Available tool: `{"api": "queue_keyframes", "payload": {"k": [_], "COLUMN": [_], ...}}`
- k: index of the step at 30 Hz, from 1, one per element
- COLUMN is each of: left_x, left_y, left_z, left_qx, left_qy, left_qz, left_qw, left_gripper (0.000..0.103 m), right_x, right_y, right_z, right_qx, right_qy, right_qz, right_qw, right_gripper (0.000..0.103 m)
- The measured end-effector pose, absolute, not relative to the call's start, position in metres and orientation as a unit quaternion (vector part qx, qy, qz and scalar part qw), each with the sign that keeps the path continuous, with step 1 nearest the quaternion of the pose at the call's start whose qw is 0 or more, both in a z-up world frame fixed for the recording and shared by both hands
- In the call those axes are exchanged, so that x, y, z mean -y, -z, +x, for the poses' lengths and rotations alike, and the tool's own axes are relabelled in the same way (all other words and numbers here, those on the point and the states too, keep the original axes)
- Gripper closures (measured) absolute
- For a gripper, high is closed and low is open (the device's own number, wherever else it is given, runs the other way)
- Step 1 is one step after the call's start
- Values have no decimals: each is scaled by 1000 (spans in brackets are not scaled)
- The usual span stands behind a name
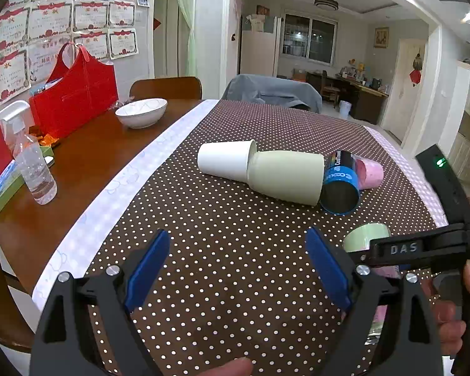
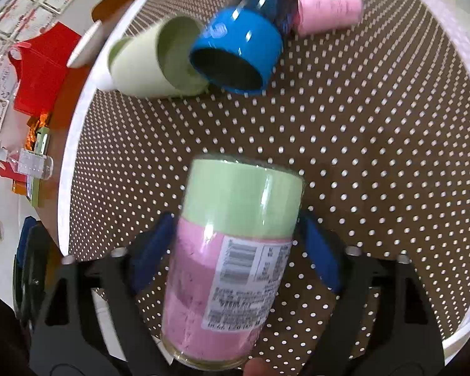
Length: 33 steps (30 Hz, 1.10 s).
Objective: Flip cup upside down
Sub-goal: 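Grasp the pink-and-green cup again with the right gripper and lift it, then rotate the held cup so its green base points up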
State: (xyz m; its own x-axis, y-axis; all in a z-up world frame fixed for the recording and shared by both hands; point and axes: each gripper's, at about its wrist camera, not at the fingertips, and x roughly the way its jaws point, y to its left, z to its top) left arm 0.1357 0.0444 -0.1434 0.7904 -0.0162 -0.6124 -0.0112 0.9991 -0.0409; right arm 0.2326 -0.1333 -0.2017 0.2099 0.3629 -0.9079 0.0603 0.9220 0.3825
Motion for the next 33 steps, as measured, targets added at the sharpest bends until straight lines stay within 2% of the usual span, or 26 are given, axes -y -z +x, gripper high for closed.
{"api": "queue_keyframes", "payload": {"k": [12, 19, 27, 33], "left_x": [-49, -38, -24, -15], "left_y": [137, 125, 107, 99], "left_z": [128, 111, 95, 83], "left_qx": [-323, -312, -294, -287], "left_qy": [-1, -1, -8, -7], "left_qz": [-40, -28, -14, -12], "left_qw": [946, 950, 956, 958], "left_gripper": [16, 16, 16, 16], "right_x": [138, 155, 176, 172], "right_y": [193, 169, 137, 106], "right_z": [216, 196, 168, 145], "right_qx": [-589, -539, -470, -388], "right_qy": [-157, -186, -192, -155], "right_qz": [214, 228, 204, 124], "right_qw": [764, 789, 837, 900], "right_gripper": [31, 33, 33, 33]}}
